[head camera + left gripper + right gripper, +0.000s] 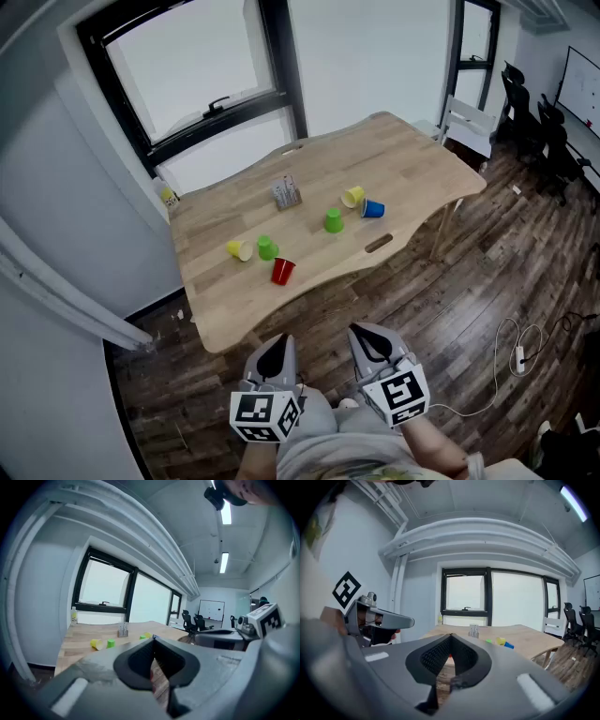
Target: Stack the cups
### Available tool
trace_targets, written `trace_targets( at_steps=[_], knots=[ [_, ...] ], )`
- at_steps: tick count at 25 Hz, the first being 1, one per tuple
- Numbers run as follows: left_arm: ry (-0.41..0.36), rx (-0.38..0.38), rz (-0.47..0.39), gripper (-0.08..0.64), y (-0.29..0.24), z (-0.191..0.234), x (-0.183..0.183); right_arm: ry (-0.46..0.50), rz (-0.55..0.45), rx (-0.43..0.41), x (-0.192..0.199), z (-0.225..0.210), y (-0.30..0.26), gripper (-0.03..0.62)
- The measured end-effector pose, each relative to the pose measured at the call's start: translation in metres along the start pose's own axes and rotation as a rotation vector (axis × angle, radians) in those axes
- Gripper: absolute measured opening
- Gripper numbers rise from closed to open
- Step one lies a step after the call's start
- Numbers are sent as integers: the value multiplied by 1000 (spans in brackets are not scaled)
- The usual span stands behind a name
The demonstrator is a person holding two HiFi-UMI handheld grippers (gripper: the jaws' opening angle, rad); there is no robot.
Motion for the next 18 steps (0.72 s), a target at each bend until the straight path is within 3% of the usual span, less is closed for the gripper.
trace_targets(
  at_steps=[13,18],
  knots=[
    [17,1,35,6,-30,15,4,9,11,-14,8,-24,-19,-1],
    [12,-31,50,6,-49,33,10,20,35,-16,10,-38,-36,0]
  ],
)
Point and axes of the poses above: the fingertips, and each gripper's own axes: y backward along the fingers, z to its left, x out of its underside, the point moved 4 cm from there along y, backward along the fingers, and after that the axes turned 9 degrees about -y, right-handed, at the moved point
